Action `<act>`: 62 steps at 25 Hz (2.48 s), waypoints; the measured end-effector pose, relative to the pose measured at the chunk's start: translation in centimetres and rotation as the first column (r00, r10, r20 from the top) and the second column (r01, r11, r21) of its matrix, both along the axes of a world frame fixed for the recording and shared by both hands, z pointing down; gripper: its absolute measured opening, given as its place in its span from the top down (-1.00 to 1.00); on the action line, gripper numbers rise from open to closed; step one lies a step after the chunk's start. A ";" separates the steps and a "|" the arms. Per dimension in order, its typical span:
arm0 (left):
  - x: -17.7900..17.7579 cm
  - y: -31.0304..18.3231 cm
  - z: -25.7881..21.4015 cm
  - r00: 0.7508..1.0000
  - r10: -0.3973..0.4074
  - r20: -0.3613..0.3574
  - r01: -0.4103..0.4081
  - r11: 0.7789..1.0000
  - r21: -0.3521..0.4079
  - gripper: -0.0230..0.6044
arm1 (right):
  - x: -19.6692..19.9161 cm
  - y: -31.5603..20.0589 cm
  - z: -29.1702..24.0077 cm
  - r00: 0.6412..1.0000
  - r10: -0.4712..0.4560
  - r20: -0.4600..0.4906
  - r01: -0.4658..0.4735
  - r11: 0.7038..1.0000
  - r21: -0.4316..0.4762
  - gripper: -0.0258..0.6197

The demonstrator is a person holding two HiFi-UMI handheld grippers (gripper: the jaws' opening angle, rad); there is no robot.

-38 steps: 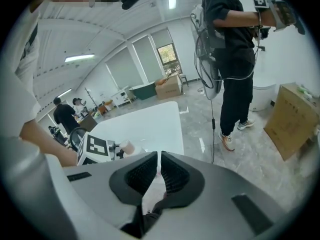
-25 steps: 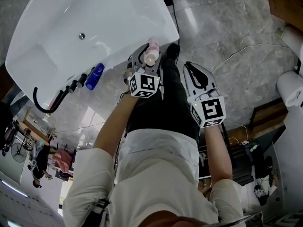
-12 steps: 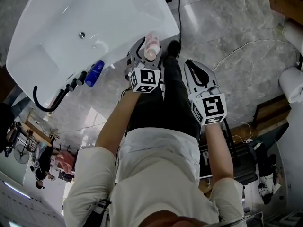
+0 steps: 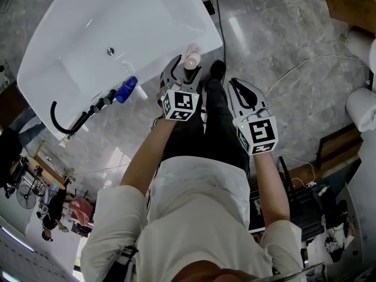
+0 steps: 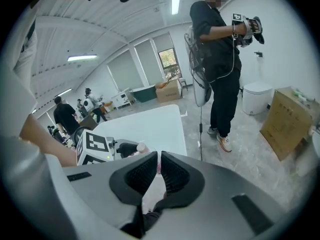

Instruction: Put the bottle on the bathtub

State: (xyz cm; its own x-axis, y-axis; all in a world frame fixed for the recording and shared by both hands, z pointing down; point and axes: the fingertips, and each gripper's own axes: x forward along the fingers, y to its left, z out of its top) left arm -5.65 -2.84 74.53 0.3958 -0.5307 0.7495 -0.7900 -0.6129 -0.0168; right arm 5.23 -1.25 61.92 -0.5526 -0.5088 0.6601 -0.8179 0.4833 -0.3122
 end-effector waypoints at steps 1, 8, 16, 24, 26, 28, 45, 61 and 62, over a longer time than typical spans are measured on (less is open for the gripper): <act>-0.2 0.1 -0.7 1.000 -0.005 -0.002 0.005 1.000 0.006 -0.06 | 0.0 0.2 -0.6 1.000 -0.001 -0.002 0.001 1.000 0.007 0.78; -1.1 0.5 -7.9 0.997 -0.042 -0.060 0.045 0.998 0.042 -0.06 | -0.1 1.1 -5.3 1.000 -0.005 -0.029 0.006 0.998 0.060 0.78; -0.4 2.2 -15.5 0.986 -0.039 -0.163 0.042 0.999 0.013 -0.02 | -0.3 2.2 -11.0 0.998 -0.018 -0.057 0.024 0.995 0.098 0.78; -1.0 4.0 -24.1 0.962 -0.064 -0.267 0.067 0.998 0.000 0.12 | 0.1 3.2 -16.4 0.998 -0.038 -0.052 0.044 0.991 0.128 0.78; -1.4 4.4 -25.9 0.959 -0.061 -0.277 0.063 0.998 -0.001 0.19 | -0.1 3.3 -17.6 0.998 -0.042 -0.049 0.049 0.989 0.139 0.78; -2.0 4.6 -27.4 0.957 -0.055 -0.286 0.059 0.998 0.004 0.24 | -0.7 3.1 -18.8 0.998 -0.051 -0.041 0.057 0.986 0.153 0.78; -5.4 5.9 -36.3 0.950 -0.027 -0.310 0.056 0.995 0.086 0.88 | -2.9 3.0 -27.6 0.988 -0.155 -0.004 0.150 0.947 0.283 0.78; -5.2 4.2 -38.7 0.937 -0.016 -0.349 0.061 0.991 0.118 0.90 | -2.8 1.4 -29.5 0.990 -0.138 0.032 0.119 0.932 0.343 0.78; -5.1 4.2 -38.8 0.937 -0.018 -0.348 0.063 0.991 0.119 0.90 | -2.7 1.4 -29.6 0.990 -0.138 0.032 0.119 0.932 0.344 0.78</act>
State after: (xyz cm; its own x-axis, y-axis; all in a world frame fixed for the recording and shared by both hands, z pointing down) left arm -10.77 1.32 35.78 0.5941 -0.6329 0.4965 -0.7851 -0.5906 0.1865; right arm 2.53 0.11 32.35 -0.6587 -0.6195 0.4270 -0.7279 0.6683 -0.1532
